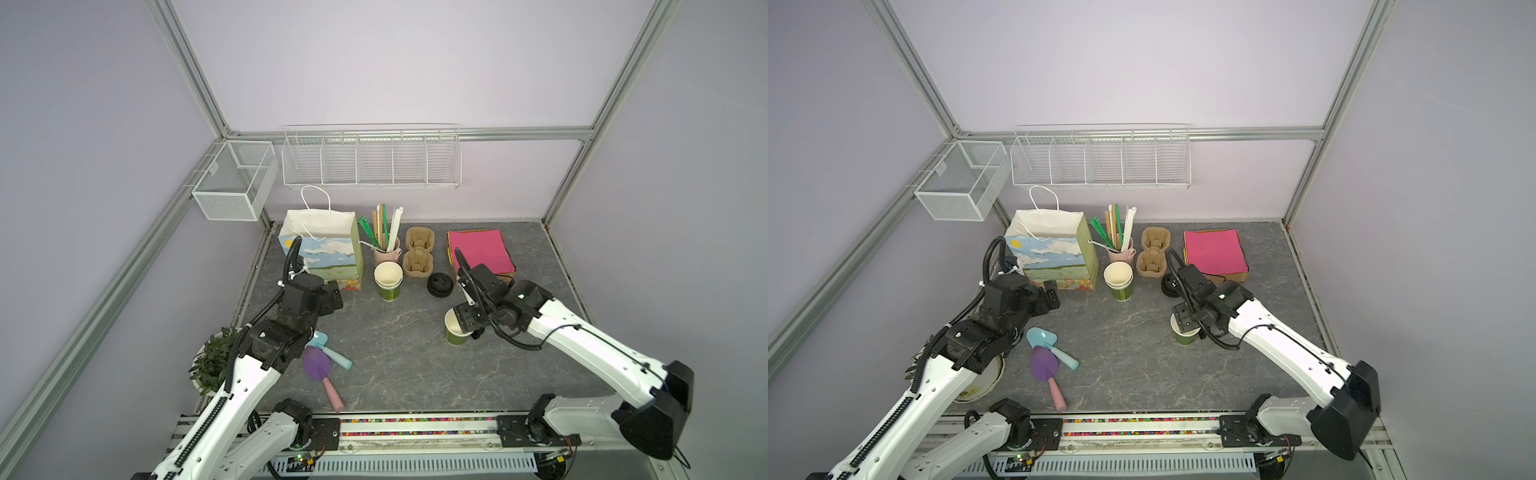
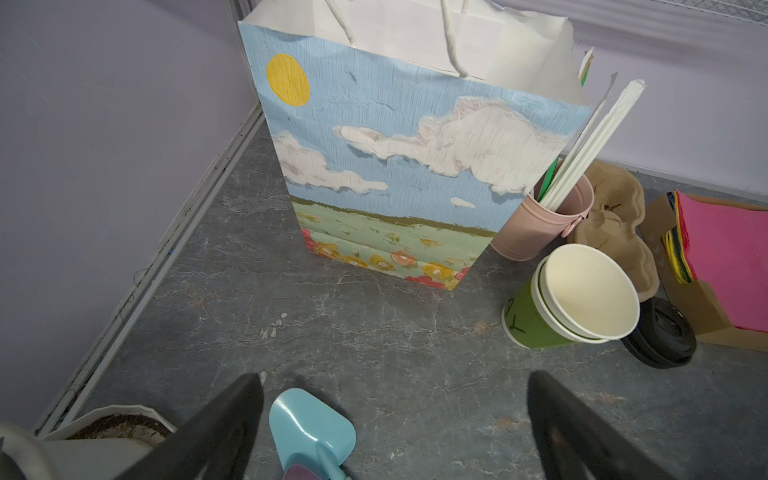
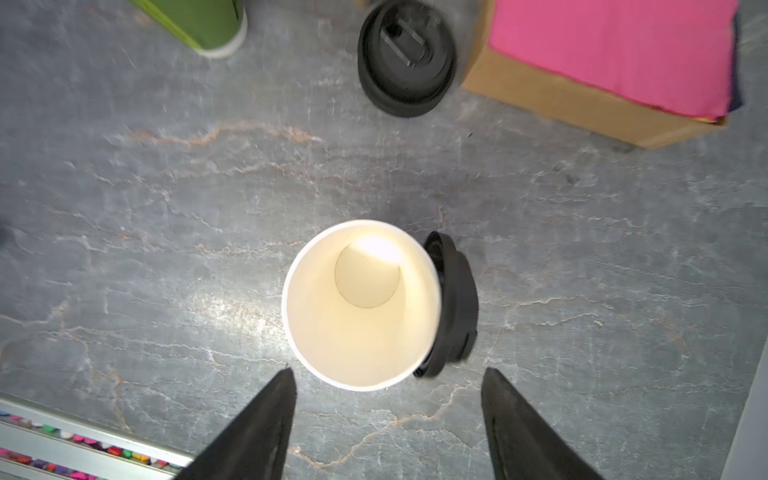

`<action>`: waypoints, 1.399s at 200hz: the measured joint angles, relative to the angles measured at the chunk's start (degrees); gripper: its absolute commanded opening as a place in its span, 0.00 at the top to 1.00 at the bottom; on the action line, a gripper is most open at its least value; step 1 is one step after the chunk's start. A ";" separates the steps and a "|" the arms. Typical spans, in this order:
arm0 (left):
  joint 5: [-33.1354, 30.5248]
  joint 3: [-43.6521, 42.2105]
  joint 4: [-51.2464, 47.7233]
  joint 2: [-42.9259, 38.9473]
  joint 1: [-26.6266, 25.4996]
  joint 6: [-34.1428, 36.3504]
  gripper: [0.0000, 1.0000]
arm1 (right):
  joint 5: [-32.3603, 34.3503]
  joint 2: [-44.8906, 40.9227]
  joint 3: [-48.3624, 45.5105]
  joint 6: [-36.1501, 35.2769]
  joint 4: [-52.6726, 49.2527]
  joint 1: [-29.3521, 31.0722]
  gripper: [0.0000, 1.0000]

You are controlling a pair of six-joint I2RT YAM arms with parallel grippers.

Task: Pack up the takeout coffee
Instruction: 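Set the black lid on the table beside the green cup, open right gripper, then grasp the black lid by its rim with the right gripper and lift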

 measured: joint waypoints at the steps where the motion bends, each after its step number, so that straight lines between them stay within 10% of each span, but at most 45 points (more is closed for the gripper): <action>1: 0.02 0.00 0.00 0.02 0.00 0.00 0.01 | 0.02 -0.15 -0.02 0.02 0.00 -0.11 0.27; 121: 0.26 0.00 -0.02 0.39 0.00 0.00 0.01 | 0.24 -1.60 -13.16 9.29 0.39 -22.64 0.23; 188: 1.75 0.00 -0.02 0.13 0.00 0.00 0.01 | -3.32 3.23 -20.37 13.68 8.44 -34.10 0.40; 280: 4.33 0.00 0.00 0.22 0.00 0.07 0.00 | -8.28 11.58 -20.85 14.69 17.90 -36.57 0.51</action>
